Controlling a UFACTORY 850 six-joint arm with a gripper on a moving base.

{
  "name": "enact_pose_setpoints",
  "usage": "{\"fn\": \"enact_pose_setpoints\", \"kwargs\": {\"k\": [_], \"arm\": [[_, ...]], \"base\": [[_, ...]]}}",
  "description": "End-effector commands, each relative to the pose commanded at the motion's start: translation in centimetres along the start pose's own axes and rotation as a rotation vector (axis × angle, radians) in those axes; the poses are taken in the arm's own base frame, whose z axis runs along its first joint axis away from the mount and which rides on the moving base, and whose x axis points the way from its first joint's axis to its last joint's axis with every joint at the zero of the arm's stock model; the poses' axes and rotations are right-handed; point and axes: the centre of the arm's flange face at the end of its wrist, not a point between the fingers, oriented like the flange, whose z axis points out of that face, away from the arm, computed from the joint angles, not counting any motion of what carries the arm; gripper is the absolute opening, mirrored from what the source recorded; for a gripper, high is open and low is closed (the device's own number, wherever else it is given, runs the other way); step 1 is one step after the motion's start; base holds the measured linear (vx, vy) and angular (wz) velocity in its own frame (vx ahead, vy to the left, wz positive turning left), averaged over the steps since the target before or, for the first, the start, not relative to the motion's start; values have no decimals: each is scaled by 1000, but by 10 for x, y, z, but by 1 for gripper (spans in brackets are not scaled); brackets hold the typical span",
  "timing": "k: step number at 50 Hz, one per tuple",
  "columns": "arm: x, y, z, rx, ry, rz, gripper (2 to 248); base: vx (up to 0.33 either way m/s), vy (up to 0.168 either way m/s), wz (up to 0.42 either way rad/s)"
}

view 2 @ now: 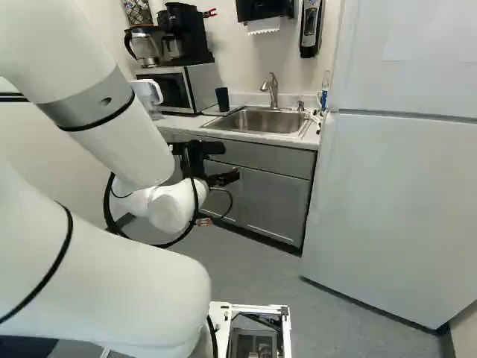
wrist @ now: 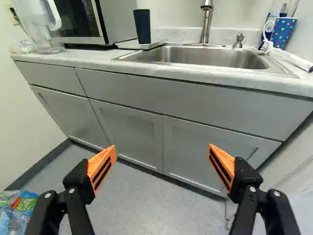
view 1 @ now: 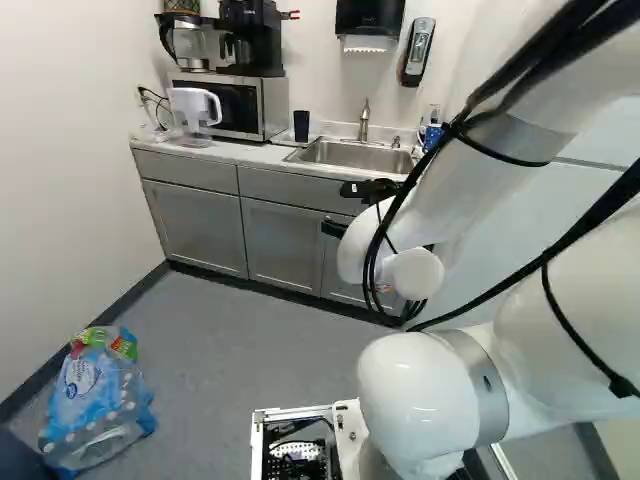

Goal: Rinse the cup and place it in the tray

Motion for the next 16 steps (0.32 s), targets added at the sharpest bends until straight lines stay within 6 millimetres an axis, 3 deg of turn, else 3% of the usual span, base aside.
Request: {"fn": "enact_pose_setpoints", "kwargs": {"k": [16], "arm": [[0,0,0,0,0,0,247]], "base": [[0,0,0]]}}
